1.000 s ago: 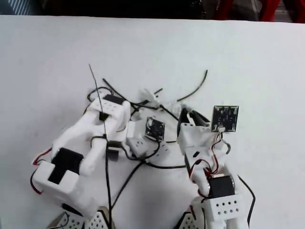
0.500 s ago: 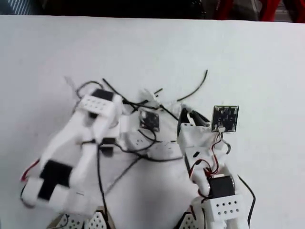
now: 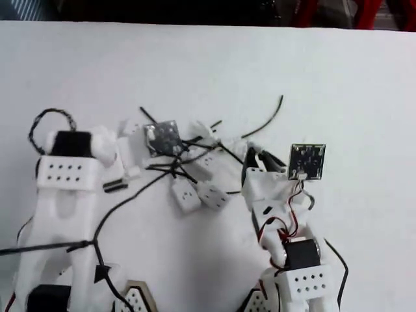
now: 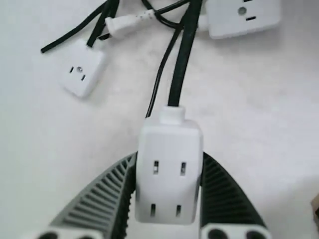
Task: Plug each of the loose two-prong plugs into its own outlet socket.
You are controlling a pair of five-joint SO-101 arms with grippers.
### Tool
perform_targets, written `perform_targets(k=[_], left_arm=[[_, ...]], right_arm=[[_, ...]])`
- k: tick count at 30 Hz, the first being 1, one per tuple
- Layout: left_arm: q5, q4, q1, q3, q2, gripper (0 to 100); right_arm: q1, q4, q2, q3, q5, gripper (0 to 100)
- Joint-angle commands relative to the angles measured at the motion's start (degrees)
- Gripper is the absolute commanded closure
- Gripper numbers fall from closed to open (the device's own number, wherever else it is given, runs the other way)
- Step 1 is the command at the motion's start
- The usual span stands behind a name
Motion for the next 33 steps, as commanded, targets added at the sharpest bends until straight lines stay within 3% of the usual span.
perform_targets(k=[1,8,11,22,28,33], left_arm=[[6.2,-5.0,-0.6,1.4,-2.4,98],[15.1,-25.1,3.3,17.6,-2.3,98],[16.9,-30.2,5.3,23.3,-2.3,98],[17.1,-31.0,9.6,29.5,-2.2,98],[27.3,-30.9,10.7,27.0,-1.4,98],[33.8,-30.7,12.2,21.6,9.5,98]], right_arm=[[0.2,-1.3,-0.5,-2.9,-0.4,98.1],[0.2,-1.3,-0.5,-2.8,-0.4,98.1],[0.1,-1.1,-0.5,-2.8,-0.4,98.1],[-1.8,-0.8,-0.5,-2.7,-0.4,98.1],[-2.0,-0.9,-0.5,-2.2,-0.3,98.1],[-2.0,-0.9,-0.5,-2.2,-0.2,98.1]])
